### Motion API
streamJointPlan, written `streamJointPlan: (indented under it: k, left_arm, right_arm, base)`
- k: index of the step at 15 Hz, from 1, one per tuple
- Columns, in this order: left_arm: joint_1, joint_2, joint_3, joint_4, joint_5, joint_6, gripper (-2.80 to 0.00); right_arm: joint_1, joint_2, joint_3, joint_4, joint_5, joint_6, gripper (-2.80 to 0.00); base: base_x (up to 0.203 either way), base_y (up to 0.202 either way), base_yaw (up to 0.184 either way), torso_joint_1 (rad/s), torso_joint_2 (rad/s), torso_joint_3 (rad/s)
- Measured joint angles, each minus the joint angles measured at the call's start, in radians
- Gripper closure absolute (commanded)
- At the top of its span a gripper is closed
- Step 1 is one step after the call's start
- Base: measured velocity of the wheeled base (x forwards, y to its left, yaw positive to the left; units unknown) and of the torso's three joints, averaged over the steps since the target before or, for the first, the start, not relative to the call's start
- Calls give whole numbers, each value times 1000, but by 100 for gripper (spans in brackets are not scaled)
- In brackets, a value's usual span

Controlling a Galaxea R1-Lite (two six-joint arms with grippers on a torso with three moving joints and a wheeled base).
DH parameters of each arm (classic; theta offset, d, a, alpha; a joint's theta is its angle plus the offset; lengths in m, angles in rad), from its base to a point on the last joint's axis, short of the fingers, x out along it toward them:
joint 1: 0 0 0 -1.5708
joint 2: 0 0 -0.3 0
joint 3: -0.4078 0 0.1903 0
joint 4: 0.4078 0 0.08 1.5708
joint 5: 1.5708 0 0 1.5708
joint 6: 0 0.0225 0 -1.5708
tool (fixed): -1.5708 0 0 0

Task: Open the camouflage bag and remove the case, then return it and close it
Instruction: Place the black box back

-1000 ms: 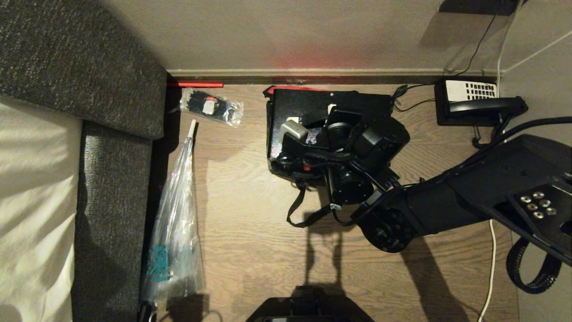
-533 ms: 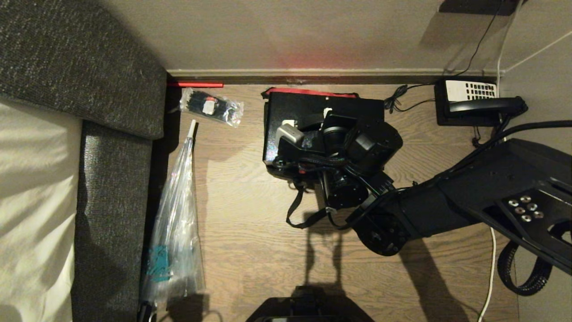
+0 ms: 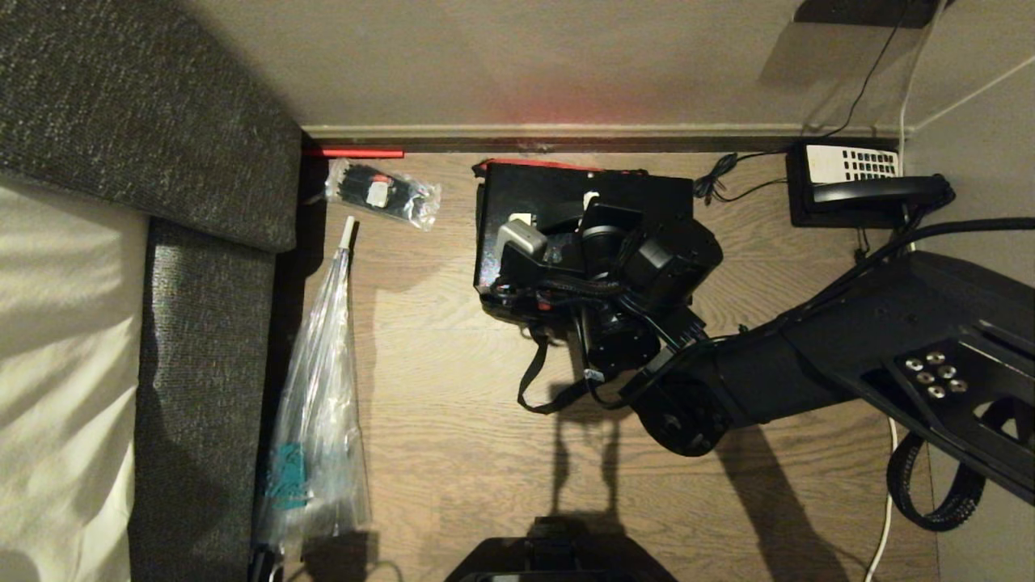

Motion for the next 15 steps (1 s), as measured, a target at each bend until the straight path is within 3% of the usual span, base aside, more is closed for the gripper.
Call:
streamJointPlan:
  k: [15]
  left_arm:
    - [0,0,0,0,0,0,0]
  right_arm:
    - [-42,79,-30,-13,32,28,0]
  base:
    - [0,0,0,0,0,0]
